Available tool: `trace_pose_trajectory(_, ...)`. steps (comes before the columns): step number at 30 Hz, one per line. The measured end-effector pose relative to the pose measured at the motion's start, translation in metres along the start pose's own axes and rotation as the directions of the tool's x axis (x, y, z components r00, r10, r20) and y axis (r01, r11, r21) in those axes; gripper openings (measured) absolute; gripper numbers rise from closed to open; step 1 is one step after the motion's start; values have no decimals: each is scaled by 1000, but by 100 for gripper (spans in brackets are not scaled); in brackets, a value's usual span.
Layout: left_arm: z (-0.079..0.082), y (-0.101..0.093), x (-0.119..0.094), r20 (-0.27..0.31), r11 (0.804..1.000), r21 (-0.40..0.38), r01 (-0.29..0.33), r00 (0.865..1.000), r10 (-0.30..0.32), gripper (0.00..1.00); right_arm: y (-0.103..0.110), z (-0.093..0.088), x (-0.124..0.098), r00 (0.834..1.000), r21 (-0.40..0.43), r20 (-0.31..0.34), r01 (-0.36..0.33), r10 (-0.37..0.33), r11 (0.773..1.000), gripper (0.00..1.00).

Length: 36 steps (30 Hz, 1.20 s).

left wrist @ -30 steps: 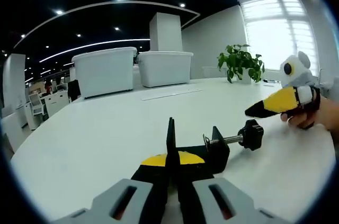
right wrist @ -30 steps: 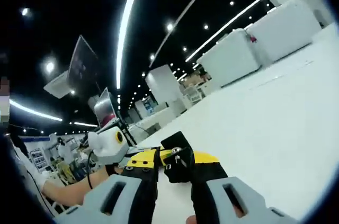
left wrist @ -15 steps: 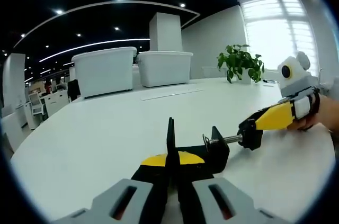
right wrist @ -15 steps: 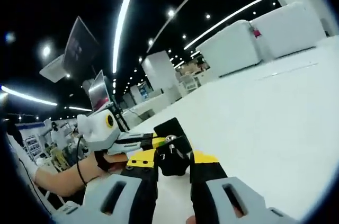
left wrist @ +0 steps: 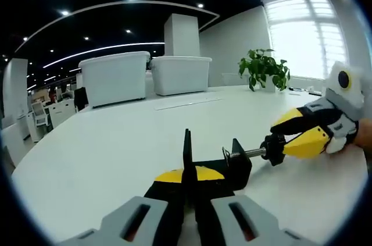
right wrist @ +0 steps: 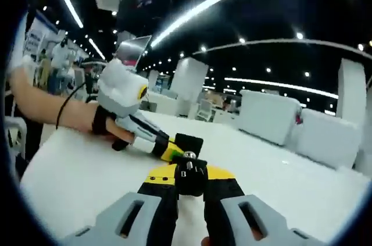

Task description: Clamp the fixed fixture on the desktop, loosen the retaining clip, secure it to the edge of the desk, and tighten the retaining clip.

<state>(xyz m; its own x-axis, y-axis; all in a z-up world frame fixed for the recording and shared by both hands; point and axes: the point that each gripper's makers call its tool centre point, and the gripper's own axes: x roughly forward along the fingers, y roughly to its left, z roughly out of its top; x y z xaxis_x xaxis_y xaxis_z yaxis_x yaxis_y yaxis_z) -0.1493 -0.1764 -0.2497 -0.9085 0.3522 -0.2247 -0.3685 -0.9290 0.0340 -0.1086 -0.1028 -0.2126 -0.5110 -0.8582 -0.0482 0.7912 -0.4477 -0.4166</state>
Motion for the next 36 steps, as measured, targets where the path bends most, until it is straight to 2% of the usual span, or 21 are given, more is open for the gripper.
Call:
trace_pose_trajectory(2, 0, 2, 2, 0, 1000, -1, -2, 1000, 2, 6, 5, 2, 0, 1000, -76, -4, 13, -13, 997, 14)
trace_pose_trajectory(4, 0, 3, 3, -1, 1000, -2, -6, 1000, 6, 6, 11, 4, 1, 1000, -187, -12, 20, -23, 982, 14)
trace_pose_trajectory(10, 0, 4, 2, -3, 1000, -7, -9, 1000, 9, 6, 12, 5, 2, 999, -212, -16, 32, -37, 977, 14)
trace_pose_trajectory(12, 0, 4, 3, -3, 1000, -7, -8, 1000, 8, 6, 10, 5, 2, 999, -175, -13, 32, -35, 984, 14)
trace_pose_trajectory(13, 0, 5, 3, -3, 1000, -7, -8, 1000, 8, 6, 9, 5, 1, 999, -130, -9, 30, -32, 991, 14)
trace_pose_trajectory(14, 0, 5, 4, -2, 1000, -7, -7, 1000, 7, 6, 9, 6, 1, 1000, -58, -1, 16, -16, 998, 14)
trace_pose_trajectory(15, 0, 6, 4, -2, 1000, -6, -6, 1000, 6, 6, 3, 4, 2, 1000, 114, 17, -11, 9, 993, 16)
trace_pose_trajectory(16, 0, 6, 5, -2, 1000, -6, -5, 1000, 5, 6, -2, 3, 2, 1000, 268, 20, -28, 24, 963, 18)
trace_pose_trajectory(17, 0, 6, 5, -2, 1000, -6, -3, 1000, 3, 6, -7, 2, -1, 1000, 329, 12, -24, 21, 944, 19)
trace_pose_trajectory(18, 0, 6, 5, -1, 1000, -4, -1, 1000, 1, 6, -17, -1, -1, 1000, 407, 9, -16, 13, 913, 21)
trace_pose_trajectory(19, 0, 6, 6, -1, 1000, -5, -1, 1000, 1, 6, -21, 0, -4, 1000, 512, 17, -12, 5, 859, 22)
trace_pose_trajectory(20, 0, 5, 3, -1, 1000, -5, -2, 1000, 2, 6, -27, -3, -4, 1000, 580, 17, -16, 8, 814, 23)
trace_pose_trajectory(21, 0, 4, 2, -1, 1000, -5, -2, 1000, 2, 6, -28, -10, -7, 1000, 648, -20, 10, 5, 761, 23)
trace_pose_trajectory(22, 0, 3, 2, -1, 1000, -4, 0, 1000, 0, 6, -32, -17, -6, 999, 699, -46, 25, 11, 714, 22)
trace_pose_trajectory(23, 0, 3, 2, -1, 1000, -4, 0, 1000, 0, 6, -34, -24, -3, 997, 737, -55, 9, 46, 676, 22)
trace_pose_trajectory(25, 0, 2, 2, 0, 1000, -4, 0, 1000, 0, 6, -29, -23, 0, 995, 782, -29, -40, 100, 622, 22)
trace_pose_trajectory(26, 0, 3, 2, -1, 1000, -4, 1, 1000, -1, 6, -27, -22, 1, 992, 793, -20, -58, 121, 607, 22)
trace_pose_trajectory(27, 0, 4, 3, -1, 1000, -4, 1, 1000, -1, 6, -21, -20, 0, 992, 778, -22, -59, 122, 625, 22)
trace_pose_trajectory(30, 0, 4, 4, -1, 1000, -5, 3, 1000, -3, 6, -16, -27, 3, 989, 756, -64, -38, 132, 654, 22)
trace_pose_trajectory(36, -1, 0, 2, 0, 1000, -4, 8, 1000, -8, 6, -8, -35, 5, 983, 767, -115, -2, 141, 642, 23)
